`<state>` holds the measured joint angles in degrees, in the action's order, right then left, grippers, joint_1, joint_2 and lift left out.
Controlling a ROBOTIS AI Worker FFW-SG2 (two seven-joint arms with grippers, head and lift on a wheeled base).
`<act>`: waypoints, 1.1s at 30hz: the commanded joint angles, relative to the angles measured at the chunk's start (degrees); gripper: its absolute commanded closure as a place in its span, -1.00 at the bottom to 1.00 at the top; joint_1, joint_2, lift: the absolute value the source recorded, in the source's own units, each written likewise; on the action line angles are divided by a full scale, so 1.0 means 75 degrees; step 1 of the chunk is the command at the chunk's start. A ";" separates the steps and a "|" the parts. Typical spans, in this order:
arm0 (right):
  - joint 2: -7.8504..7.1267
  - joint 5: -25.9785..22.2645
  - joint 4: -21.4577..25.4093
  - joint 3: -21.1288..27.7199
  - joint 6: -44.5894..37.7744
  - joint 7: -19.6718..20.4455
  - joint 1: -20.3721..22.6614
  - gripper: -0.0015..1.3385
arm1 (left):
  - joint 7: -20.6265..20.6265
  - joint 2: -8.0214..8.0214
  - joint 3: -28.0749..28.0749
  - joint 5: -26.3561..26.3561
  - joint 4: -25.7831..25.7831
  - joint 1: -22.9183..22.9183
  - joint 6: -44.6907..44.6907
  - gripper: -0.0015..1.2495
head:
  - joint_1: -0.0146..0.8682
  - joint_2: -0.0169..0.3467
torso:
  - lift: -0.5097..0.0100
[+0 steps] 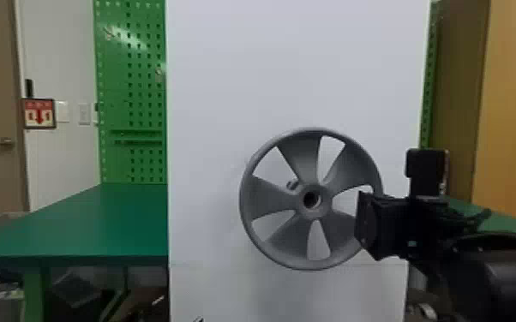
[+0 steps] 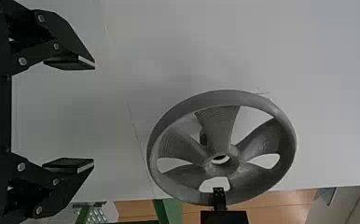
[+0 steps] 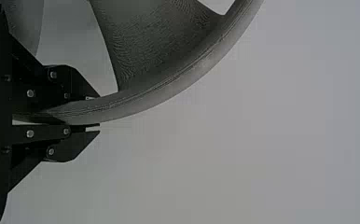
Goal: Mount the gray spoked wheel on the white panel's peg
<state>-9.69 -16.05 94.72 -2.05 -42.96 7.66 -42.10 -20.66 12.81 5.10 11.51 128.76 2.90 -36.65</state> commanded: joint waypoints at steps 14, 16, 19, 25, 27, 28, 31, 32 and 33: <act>0.0062 0.0066 -0.0524 0.0051 0.0583 -0.0283 -0.0070 0.73 | 0.0001 0.0003 0.0012 0.0012 0.0000 0.0001 0.0000 -0.19 | -0.69 -0.95 | -0.60; 0.0085 0.0078 -0.0571 0.0016 0.0618 -0.0306 -0.0094 0.73 | 0.0001 0.0003 0.0012 0.0012 0.0000 0.0001 0.0000 -0.19 | -0.69 -0.95 | -0.60; 0.0144 0.0125 -0.0606 -0.0008 0.0630 -0.0306 -0.0117 0.73 | 0.0001 0.0015 0.0012 0.0023 0.0000 0.0001 0.0000 -0.19 | -0.69 -0.95 | -0.60; 0.0203 0.0183 -0.0735 -0.0008 0.0700 -0.0294 -0.0187 0.73 | 0.0001 0.0026 0.0012 0.0035 -0.0012 0.0012 0.0000 -0.19 | -0.69 -0.95 | -0.60; 0.0203 0.0219 -0.0770 -0.0020 0.0724 -0.0294 -0.0222 0.73 | 0.0001 0.0026 0.0000 0.0035 -0.0012 0.0012 0.0000 -0.19 | -0.69 -0.95 | -0.60; 0.0203 0.0219 -0.0794 -0.0020 0.0724 -0.0294 -0.0234 0.73 | 0.0001 0.0026 0.0000 0.0035 -0.0012 0.0001 0.0000 -0.19 | -0.69 -0.95 | -0.60; 0.0203 0.0254 -0.0852 -0.0020 0.0724 -0.0294 -0.0281 0.73 | -0.0011 0.0038 0.0000 0.0035 -0.0012 0.0012 0.0000 -0.19 | -0.69 -0.95 | -0.60; 0.0214 0.0254 -0.0888 -0.0020 0.0747 -0.0294 -0.0305 0.73 | 0.0001 0.0038 0.0000 0.0035 -0.0012 0.0012 0.0000 -0.19 | -0.69 -0.95 | -0.60; 0.0203 0.0266 -0.0899 -0.0020 0.0747 -0.0294 -0.0305 0.73 | -0.0011 0.0038 0.0012 0.0035 -0.0012 0.0012 0.0000 -0.19 | -0.69 -0.95 | -0.60</act>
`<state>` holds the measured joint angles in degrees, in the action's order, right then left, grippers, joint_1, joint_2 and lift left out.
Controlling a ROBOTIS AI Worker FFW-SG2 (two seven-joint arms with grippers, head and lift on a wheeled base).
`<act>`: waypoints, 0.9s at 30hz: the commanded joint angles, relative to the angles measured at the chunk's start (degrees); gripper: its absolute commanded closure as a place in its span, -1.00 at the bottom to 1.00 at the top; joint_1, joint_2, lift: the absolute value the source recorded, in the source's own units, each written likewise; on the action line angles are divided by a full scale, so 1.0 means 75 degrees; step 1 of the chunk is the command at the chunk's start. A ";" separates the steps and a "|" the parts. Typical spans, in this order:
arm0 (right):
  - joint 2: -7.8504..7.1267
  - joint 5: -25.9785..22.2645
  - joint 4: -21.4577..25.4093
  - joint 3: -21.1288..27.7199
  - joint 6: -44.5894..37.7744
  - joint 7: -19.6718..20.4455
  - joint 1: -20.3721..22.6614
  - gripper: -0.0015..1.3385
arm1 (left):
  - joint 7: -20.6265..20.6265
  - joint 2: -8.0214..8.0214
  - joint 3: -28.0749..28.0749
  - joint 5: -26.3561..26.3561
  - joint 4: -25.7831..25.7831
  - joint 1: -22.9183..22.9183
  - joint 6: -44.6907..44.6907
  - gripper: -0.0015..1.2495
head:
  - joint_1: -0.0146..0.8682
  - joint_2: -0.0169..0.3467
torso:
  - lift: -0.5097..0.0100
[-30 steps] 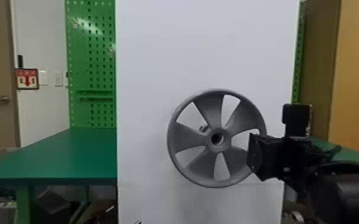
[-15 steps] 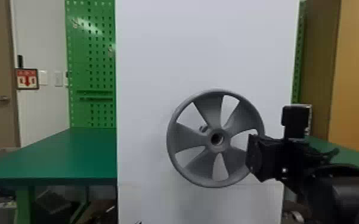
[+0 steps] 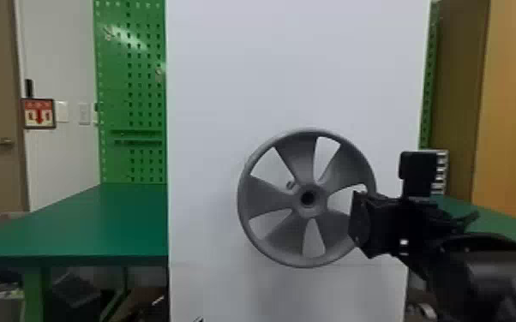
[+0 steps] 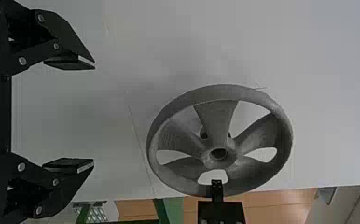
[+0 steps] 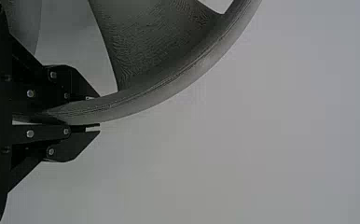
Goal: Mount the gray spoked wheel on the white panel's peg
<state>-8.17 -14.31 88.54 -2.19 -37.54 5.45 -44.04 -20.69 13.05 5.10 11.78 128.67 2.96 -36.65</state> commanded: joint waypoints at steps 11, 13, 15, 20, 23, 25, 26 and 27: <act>0.0093 0.0115 -0.0520 0.0081 0.0341 0.0106 -0.0164 0.73 | 0.0004 0.0018 0.0000 0.0024 0.0000 0.0004 0.0000 -0.19 | -0.69 -0.95 | -0.60; 0.0116 0.0127 -0.0591 0.0081 0.0411 0.0141 -0.0187 0.73 | -0.0007 0.0030 0.0000 0.0024 0.0000 0.0004 0.0000 -0.19 | -0.69 -0.95 | -0.60; 0.0128 0.0139 -0.0673 0.0081 0.0423 0.0164 -0.0222 0.72 | 0.0004 0.0030 0.0000 0.0024 0.0000 0.0004 0.0000 -0.19 | -0.69 -0.95 | -0.60; 0.0163 0.0150 -0.0860 0.0105 0.0458 0.0328 -0.0293 0.72 | -0.0007 0.0030 0.0000 0.0035 0.0000 0.0004 0.0000 -0.19 | -0.69 -0.95 | -0.60; 0.0198 0.0057 -0.0860 0.0105 0.0470 0.0656 -0.0257 0.72 | 0.0004 0.0030 0.0000 0.0047 0.0000 -0.0019 0.0000 -0.19 | -0.69 -0.95 | -0.60; 0.0222 0.0010 -0.0860 0.0105 0.0505 0.0797 -0.0234 0.72 | -0.0007 0.0030 -0.0012 0.0047 0.0000 -0.0019 0.0012 -0.19 | -0.69 -0.95 | -0.60; 0.0233 -0.0002 -0.0860 0.0105 0.0516 0.0832 -0.0222 0.72 | 0.0004 0.0030 -0.0012 0.0047 0.0000 -0.0019 0.0000 -0.19 | -0.69 -0.95 | -0.60; 0.0245 -0.0061 -0.0860 0.0105 0.0516 0.0914 -0.0222 0.72 | -0.0007 0.0030 -0.0024 0.0047 0.0000 -0.0019 0.0012 -0.19 | -0.69 -0.95 | -0.60</act>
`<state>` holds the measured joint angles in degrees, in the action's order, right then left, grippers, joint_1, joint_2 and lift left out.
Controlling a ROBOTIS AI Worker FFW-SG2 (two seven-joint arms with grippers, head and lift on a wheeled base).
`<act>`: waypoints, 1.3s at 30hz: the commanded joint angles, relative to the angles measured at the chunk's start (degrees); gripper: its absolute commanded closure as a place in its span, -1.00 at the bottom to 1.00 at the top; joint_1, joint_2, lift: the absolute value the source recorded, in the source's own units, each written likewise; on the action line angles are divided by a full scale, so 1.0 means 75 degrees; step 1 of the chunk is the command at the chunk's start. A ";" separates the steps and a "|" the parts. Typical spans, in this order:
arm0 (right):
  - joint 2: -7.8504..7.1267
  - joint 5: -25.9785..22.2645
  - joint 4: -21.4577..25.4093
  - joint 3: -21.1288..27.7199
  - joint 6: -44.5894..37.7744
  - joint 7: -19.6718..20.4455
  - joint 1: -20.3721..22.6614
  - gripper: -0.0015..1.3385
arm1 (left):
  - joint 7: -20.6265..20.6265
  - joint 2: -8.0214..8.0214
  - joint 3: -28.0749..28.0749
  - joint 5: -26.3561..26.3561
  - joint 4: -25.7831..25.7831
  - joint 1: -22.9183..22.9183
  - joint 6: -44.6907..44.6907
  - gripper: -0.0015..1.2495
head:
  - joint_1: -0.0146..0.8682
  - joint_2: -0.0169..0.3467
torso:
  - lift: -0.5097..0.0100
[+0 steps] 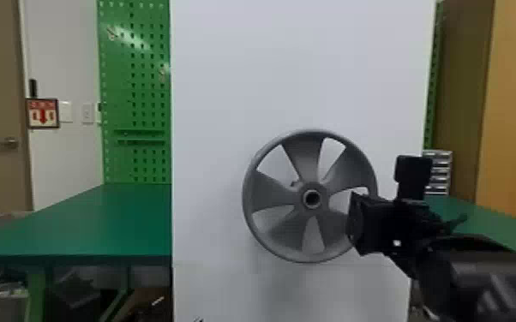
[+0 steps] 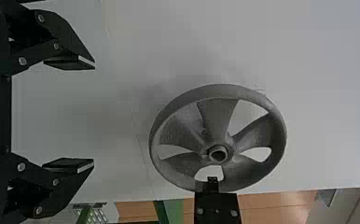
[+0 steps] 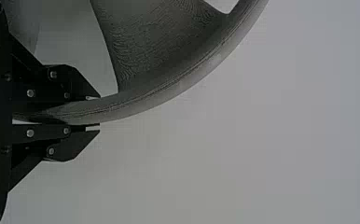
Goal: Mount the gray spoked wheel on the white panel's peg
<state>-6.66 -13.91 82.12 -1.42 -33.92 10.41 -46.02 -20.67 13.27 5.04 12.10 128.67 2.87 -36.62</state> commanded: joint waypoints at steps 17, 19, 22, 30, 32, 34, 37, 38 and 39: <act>0.0044 -0.0243 0.0101 -0.0080 0.0362 0.0511 0.0147 -0.63 | -0.0010 0.0000 -0.0016 0.0015 0.0000 -0.0020 0.0007 -0.19 | -0.69 -0.95 | -0.60; 0.0044 -0.0255 0.0101 -0.0080 0.0374 0.0511 0.0147 -0.94 | 0.0002 0.0000 -0.0005 0.0015 0.0000 -0.0008 0.0007 -0.19 | -0.69 -0.95 | -0.60; 0.0033 -0.0278 0.0101 -0.0080 0.0374 0.0511 0.0159 -1.00 | -0.0010 0.0000 -0.0005 0.0015 0.0000 -0.0008 0.0007 -0.19 | -0.69 -0.95 | -0.60; 0.0009 -0.0290 0.0054 -0.0069 0.0421 0.0347 0.0135 -1.00 | -0.0010 0.0000 -0.0005 0.0015 0.0000 -0.0008 0.0007 -0.19 | -0.69 -0.95 | -0.60; 0.0021 -0.0278 0.0043 -0.0080 0.0444 0.0335 0.0147 -1.00 | -0.0010 0.0000 -0.0005 0.0015 0.0000 -0.0008 0.0007 -0.19 | -0.69 -0.95 | -0.60; 0.0021 -0.0278 0.0043 -0.0080 0.0456 0.0335 0.0147 -1.00 | -0.0010 0.0000 -0.0005 0.0015 0.0000 -0.0008 0.0007 -0.19 | -0.69 -0.95 | -0.60; 0.0021 -0.0278 0.0043 -0.0080 0.0491 0.0324 0.0147 -1.00 | -0.0010 0.0000 -0.0016 0.0015 0.0000 -0.0008 0.0007 -0.19 | -0.69 -0.95 | -0.60; 0.0021 -0.0278 0.0043 -0.0092 0.0503 0.0324 0.0147 -1.00 | 0.0002 0.0000 -0.0016 0.0027 0.0000 -0.0008 0.0007 -0.19 | -0.69 -0.95 | -0.60; 0.0033 -0.0278 0.0043 -0.0104 0.0503 0.0324 0.0159 -1.00 | -0.0010 0.0000 -0.0016 0.0027 0.0000 -0.0008 0.0007 -0.19 | -0.69 -0.95 | -0.60</act>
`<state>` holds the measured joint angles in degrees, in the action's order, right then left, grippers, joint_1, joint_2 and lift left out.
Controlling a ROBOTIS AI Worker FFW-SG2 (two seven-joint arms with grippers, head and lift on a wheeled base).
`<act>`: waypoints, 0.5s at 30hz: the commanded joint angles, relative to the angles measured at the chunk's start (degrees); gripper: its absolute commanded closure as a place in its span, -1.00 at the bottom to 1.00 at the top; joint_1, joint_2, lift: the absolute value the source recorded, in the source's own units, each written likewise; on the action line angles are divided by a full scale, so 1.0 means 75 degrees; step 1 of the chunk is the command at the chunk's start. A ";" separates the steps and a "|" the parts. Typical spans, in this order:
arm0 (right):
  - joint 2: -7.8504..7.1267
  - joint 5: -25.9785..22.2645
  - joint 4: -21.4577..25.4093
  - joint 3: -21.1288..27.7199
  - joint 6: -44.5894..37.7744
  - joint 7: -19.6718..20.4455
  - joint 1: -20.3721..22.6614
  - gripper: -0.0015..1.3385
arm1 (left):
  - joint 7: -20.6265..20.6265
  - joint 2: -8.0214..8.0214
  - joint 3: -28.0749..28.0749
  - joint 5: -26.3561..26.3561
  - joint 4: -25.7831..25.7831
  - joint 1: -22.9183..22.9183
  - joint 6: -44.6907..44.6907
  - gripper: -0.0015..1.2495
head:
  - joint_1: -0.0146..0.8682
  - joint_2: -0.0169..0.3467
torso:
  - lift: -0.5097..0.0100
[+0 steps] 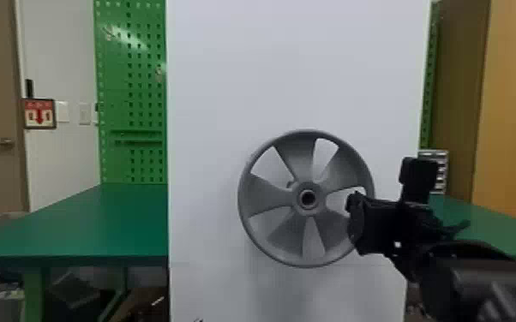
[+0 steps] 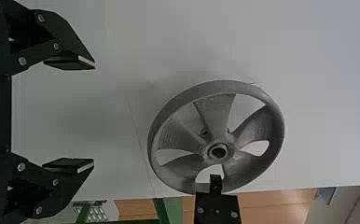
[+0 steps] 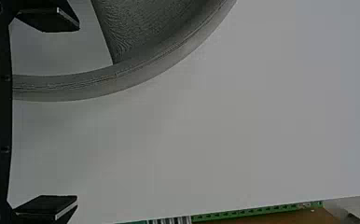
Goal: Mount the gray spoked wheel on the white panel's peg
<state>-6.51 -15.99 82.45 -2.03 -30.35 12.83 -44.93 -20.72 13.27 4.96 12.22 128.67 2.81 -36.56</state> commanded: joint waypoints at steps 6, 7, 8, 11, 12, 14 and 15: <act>0.0072 -0.0012 0.0386 -0.0104 0.0110 0.0000 0.0261 -1.00 | -0.0003 0.0000 -0.0017 0.0012 0.0000 0.0000 -0.0001 -0.19 | -0.69 -0.95 | -0.60; 0.0095 0.0023 0.0538 -0.0116 0.0063 0.0000 0.0343 -1.00 | -0.0003 0.0000 -0.0017 0.0012 0.0000 0.0000 -0.0001 -0.19 | -0.69 -0.95 | -0.60; 0.0119 0.0094 0.0773 -0.0116 -0.0008 0.0012 0.0471 -1.00 | -0.0003 0.0000 -0.0029 0.0012 0.0000 0.0000 -0.0001 -0.19 | -0.69 -0.95 | -0.60; 0.0189 0.0164 0.1300 -0.0210 0.0004 0.0199 0.0835 -1.00 | -0.0003 0.0000 -0.0052 0.0012 0.0000 -0.0024 -0.0001 -0.19 | -0.69 -0.95 | -0.60; 0.0212 0.0187 0.1417 -0.0233 0.0004 0.0211 0.0917 -1.00 | -0.0003 -0.0012 -0.0064 0.0012 0.0000 -0.0024 0.0011 -0.19 | -0.69 -0.95 | -0.60; 0.0259 0.0187 0.1687 -0.0257 0.0004 0.0211 0.1163 -1.00 | -0.0003 -0.0012 -0.0064 0.0012 0.0000 -0.0035 0.0023 -0.19 | -0.69 -0.95 | -0.60; 0.0271 0.0211 0.1804 -0.0268 0.0004 0.0223 0.1257 -1.00 | -0.0003 -0.0012 -0.0076 0.0012 0.0000 -0.0047 0.0035 -0.19 | -0.69 -0.95 | -0.60</act>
<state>-5.09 -14.87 91.81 -3.56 -30.31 14.39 -38.85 -20.73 13.26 4.56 12.30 128.67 2.67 -36.53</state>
